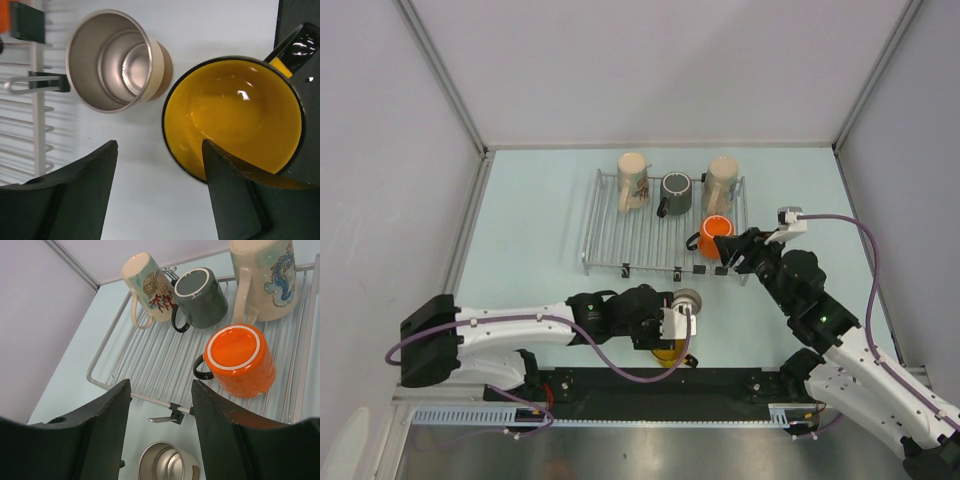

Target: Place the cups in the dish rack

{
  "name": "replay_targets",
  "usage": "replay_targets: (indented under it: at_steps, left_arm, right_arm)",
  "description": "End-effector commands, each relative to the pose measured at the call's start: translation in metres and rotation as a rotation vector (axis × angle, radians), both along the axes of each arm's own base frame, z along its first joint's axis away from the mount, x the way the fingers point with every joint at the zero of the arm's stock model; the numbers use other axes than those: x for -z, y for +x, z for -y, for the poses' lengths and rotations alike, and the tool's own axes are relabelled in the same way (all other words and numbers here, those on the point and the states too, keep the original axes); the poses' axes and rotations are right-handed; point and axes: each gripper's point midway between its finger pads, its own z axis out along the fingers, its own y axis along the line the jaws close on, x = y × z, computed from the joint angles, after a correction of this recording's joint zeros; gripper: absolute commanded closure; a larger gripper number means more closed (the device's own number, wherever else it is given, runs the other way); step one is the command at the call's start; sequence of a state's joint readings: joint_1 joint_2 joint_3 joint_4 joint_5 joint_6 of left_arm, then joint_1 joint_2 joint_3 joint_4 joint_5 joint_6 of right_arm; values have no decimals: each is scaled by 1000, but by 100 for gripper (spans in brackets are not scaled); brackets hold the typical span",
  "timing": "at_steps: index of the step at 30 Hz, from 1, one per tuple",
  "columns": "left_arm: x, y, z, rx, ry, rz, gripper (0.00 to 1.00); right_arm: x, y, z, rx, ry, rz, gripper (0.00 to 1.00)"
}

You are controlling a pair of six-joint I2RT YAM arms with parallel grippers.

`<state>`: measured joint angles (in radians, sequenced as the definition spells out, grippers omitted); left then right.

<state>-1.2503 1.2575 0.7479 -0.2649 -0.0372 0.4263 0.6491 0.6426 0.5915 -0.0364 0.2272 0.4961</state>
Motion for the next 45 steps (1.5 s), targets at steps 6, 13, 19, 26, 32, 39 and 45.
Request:
replay_targets:
  at_steps: [6,13,19,26,32,39,45]
  left_arm:
    - [19,-1,14,11,51,-36,30]
    - [28,-3,16,18,78,-56,100]
    - [3,7,5,-21,3,-5,99]
    - [-128,80,-51,-279,-356,249,100]
    - [-213,108,-113,-469,-601,572,99]
    - [-224,99,-138,-498,-780,740,100]
    - [-225,95,-135,-449,-755,752,100]
  right_arm:
    - [-9,-1,4,1,12,36,43]
    - [-8,-1,4,2,12,36,43]
    - [-11,-3,2,-12,29,37,48]
    - [-36,-21,-20,-173,122,38,46]
    - [-73,-75,-69,-589,363,-31,36]
    - [-46,-107,-102,-840,622,-155,36]
    - [-24,-111,-134,-916,607,-245,37]
